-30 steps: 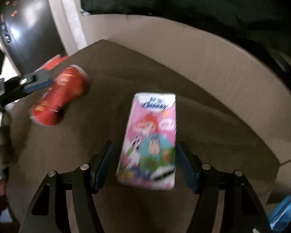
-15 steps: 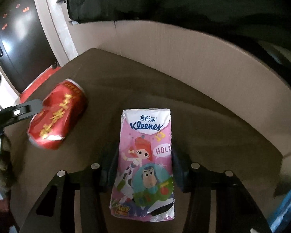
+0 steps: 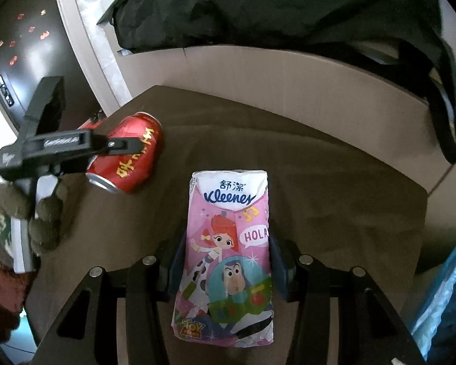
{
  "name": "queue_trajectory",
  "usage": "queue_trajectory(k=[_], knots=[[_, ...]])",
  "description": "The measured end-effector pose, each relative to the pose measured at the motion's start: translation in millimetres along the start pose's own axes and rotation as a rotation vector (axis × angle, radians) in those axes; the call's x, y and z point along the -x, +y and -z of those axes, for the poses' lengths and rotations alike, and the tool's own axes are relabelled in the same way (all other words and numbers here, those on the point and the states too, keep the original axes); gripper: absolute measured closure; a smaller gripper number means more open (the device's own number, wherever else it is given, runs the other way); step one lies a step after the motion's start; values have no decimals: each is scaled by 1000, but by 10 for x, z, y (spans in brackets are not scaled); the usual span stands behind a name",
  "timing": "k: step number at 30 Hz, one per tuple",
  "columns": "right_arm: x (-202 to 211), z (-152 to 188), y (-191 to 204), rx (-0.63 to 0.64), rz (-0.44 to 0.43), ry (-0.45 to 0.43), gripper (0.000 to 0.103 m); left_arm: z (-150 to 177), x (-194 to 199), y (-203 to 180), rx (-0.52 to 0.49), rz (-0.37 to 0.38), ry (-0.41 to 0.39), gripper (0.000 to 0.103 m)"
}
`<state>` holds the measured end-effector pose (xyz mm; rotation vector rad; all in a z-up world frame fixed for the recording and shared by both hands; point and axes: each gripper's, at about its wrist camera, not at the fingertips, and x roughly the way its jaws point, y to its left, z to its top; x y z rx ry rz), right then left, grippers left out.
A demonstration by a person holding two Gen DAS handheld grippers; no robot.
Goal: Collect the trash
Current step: 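Carry the red can and pink Kleenex pack over the bin with both tools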
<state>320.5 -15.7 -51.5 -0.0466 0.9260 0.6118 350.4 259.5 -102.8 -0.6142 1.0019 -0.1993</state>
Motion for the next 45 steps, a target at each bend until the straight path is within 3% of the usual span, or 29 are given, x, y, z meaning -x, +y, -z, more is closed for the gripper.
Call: queue_trajectory(k=[3, 16, 22, 31, 45], knots=[[82, 72, -28, -17, -20, -17, 58, 109, 110, -173, -37, -44, -66, 77], [759, 276, -9, -32, -43, -168, 58, 991, 1071, -1274, -320, -224, -397, 77], [1360, 410, -24, -12, -20, -272, 58, 1345, 1453, -1768, -407, -197, -484, 77], [2079, 475, -126, 13, 62, -406, 58, 1720, 1718, -2442, -533, -180, -611, 77], [2665, 689, -680, -31, 192, -487, 58, 1898, 1332, -3210, -622, -42, -555, 77]])
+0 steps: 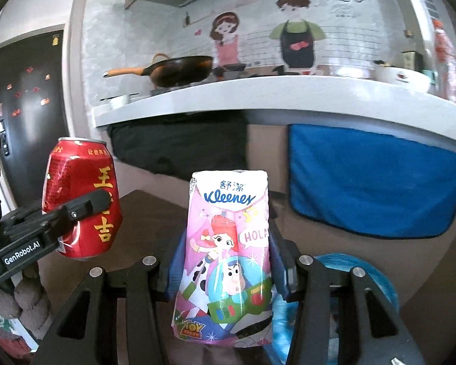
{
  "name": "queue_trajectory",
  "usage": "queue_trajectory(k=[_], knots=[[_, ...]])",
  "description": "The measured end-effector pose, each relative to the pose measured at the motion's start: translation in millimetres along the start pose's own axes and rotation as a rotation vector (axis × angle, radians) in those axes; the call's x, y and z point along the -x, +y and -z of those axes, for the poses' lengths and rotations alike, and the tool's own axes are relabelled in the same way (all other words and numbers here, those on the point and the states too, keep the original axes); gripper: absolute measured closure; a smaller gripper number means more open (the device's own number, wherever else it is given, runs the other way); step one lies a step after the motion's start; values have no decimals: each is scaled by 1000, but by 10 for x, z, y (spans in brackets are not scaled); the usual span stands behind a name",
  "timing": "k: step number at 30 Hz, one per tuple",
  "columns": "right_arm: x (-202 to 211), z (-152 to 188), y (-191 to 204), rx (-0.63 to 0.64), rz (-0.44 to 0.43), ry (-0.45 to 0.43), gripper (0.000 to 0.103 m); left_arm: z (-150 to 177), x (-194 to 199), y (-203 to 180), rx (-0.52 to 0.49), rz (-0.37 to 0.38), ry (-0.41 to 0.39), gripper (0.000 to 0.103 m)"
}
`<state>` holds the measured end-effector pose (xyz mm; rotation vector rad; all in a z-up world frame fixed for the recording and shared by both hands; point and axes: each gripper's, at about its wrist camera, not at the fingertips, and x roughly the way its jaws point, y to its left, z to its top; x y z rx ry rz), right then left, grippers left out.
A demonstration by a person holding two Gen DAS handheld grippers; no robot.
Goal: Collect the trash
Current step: 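Carry the red can and pink Kleenex pack over the bin with both tools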
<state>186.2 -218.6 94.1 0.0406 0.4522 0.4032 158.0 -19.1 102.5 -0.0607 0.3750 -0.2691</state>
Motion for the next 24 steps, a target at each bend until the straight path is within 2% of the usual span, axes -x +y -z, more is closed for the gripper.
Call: queue_trajectory(k=[10, 24], knots=[[189, 152, -553, -59, 98, -5, 58, 96, -425, -527, -26, 119, 62, 77], [150, 564, -1236, -187, 152, 36, 58, 476, -1094, -1036, -33, 200, 191, 77]])
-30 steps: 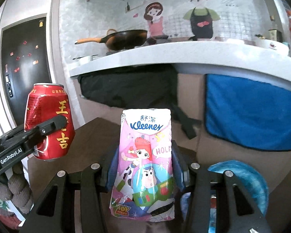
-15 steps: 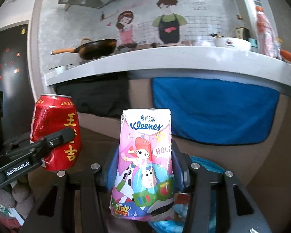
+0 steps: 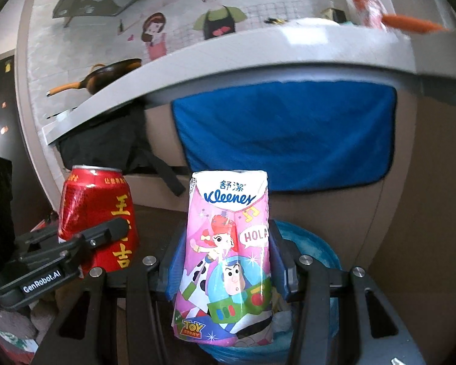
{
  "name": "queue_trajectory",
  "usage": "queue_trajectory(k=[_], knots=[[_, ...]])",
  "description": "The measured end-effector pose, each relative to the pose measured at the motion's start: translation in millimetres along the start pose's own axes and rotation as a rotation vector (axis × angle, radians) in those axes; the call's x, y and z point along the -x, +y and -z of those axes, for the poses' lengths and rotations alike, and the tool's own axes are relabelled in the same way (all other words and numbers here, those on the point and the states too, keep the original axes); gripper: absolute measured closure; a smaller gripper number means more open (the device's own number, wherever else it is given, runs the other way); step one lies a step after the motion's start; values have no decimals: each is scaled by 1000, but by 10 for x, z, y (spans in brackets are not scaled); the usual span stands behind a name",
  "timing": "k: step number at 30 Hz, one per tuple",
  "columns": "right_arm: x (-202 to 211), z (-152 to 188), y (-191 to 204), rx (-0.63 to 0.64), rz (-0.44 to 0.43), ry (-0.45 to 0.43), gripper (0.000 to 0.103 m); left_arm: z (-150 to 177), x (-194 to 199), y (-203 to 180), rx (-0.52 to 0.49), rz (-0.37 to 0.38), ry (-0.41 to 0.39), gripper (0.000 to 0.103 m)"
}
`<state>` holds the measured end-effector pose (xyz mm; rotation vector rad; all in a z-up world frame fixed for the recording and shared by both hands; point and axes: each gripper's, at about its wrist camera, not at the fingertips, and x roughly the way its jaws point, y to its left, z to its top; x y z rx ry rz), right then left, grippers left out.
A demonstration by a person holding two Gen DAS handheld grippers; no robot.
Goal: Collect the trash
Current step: 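Carry the red can and pink Kleenex pack over the bin with both tools, then open both tools over the bin to drop the can and tissue pack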
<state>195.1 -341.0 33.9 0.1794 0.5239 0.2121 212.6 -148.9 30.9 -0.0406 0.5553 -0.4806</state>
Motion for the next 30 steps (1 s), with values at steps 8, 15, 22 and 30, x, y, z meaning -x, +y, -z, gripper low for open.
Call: queue_trajectory(k=[8, 15, 22, 30], knots=[[-164, 183, -241, -46, 19, 39, 58, 112, -323, -70, -4, 25, 46, 77], [-453, 306, -483, -108, 30, 93, 58, 204, -681, -29, 6, 54, 108, 77], [-727, 380, -528, -124, 32, 145, 58, 285, -995, 48, 28, 82, 173, 77], [-709, 440, -615, -179, 49, 129, 45, 266, -1175, 254, 122, 157, 207, 46]])
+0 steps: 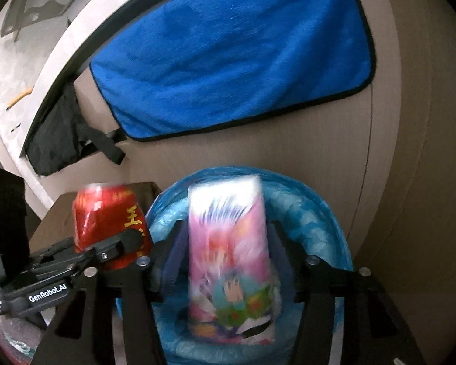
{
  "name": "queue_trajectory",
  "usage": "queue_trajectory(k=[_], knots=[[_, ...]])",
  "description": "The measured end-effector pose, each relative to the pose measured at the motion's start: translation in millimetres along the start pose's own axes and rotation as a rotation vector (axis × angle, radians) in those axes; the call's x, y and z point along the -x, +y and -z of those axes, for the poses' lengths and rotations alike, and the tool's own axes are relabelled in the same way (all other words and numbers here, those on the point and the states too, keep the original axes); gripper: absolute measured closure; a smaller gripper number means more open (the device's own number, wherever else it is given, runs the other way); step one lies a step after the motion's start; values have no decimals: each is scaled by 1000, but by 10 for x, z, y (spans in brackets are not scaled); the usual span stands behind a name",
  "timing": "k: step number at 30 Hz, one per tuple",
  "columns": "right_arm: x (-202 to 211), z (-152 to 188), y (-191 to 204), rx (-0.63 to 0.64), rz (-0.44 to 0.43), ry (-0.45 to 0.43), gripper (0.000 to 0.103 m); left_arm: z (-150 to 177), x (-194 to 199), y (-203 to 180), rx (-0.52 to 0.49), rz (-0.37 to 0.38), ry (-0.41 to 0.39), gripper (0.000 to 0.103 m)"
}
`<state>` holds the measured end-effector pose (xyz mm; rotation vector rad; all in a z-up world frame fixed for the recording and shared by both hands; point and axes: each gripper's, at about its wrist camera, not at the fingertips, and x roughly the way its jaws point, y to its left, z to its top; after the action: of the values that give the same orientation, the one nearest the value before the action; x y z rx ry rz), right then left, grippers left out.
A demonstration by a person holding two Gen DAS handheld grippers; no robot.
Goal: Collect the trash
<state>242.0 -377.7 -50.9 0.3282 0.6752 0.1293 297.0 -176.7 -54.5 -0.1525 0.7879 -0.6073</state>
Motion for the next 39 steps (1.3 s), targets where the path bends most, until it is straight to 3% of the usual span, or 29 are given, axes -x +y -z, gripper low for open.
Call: queue_trajectory(k=[8, 10, 14, 20, 25, 28, 34, 39], knots=[[167, 85, 47, -6, 10, 1, 44, -51, 191, 27, 17, 10, -36, 25], [251, 147, 87, -6, 7, 2, 44, -42, 311, 5, 11, 5, -56, 24], [444, 282, 186, -22, -22, 4, 44, 93, 733, -58, -16, -47, -110, 14], [907, 611, 558, 15, -39, -6, 38, 644, 1573, -147, -93, -231, -176, 14], [1342, 1067, 1030, 160, 69, -95, 29, 1100, 2105, -188, -76, -269, -221, 14], [1544, 1341, 1197, 179, 99, -129, 28, 1306, 2342, -249, -105, -309, -245, 14], [1844, 1766, 1379, 170, 72, -147, 26, 1602, 2695, -425, -168, -446, -310, 14], [1946, 1955, 1469, 200, 111, -162, 26, 1636, 2841, -374, -125, -501, -342, 14]])
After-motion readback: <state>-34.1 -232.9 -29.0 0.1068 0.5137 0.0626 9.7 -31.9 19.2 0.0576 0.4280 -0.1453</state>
